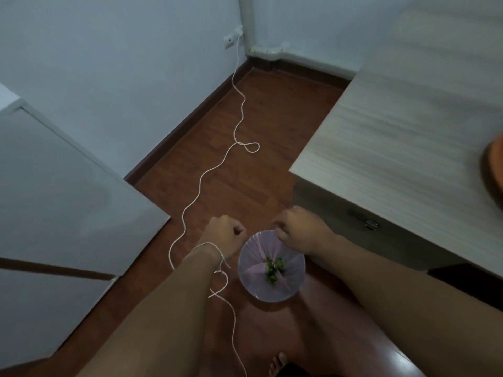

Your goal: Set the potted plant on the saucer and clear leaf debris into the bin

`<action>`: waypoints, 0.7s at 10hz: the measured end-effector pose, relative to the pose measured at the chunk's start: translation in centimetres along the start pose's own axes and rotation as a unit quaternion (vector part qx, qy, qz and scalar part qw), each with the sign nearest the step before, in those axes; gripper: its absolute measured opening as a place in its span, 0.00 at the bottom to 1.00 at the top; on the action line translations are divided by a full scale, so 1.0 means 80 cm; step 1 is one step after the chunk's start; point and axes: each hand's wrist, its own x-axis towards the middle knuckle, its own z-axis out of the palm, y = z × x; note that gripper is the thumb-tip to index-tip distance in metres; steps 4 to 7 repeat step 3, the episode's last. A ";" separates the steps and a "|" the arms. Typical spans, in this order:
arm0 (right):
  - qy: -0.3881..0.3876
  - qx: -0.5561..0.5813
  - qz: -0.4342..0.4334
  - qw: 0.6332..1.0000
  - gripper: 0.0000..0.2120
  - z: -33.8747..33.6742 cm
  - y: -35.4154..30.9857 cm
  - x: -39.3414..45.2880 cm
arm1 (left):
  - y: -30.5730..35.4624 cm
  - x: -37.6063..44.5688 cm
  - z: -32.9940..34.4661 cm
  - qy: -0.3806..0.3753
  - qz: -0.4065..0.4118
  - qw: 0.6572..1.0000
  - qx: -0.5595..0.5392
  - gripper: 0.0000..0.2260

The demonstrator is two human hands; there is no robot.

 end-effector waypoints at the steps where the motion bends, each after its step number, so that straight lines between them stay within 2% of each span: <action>1: 0.049 0.036 -0.037 0.997 0.15 -0.030 -0.006 -0.004 | 0.020 0.011 -0.013 0.019 0.016 1.000 0.016 0.07; 2: 0.122 0.061 -0.087 0.987 0.16 -0.068 -0.014 -0.005 | 0.055 0.030 -0.041 0.095 0.044 0.994 0.018 0.08; 3: 0.210 0.067 -0.100 0.970 0.16 -0.106 -0.006 -0.007 | 0.104 0.043 -0.079 0.183 0.047 0.982 -0.002 0.10; 7: 0.210 0.067 -0.100 0.970 0.16 -0.106 -0.006 -0.007 | 0.104 0.043 -0.079 0.183 0.047 0.982 -0.002 0.10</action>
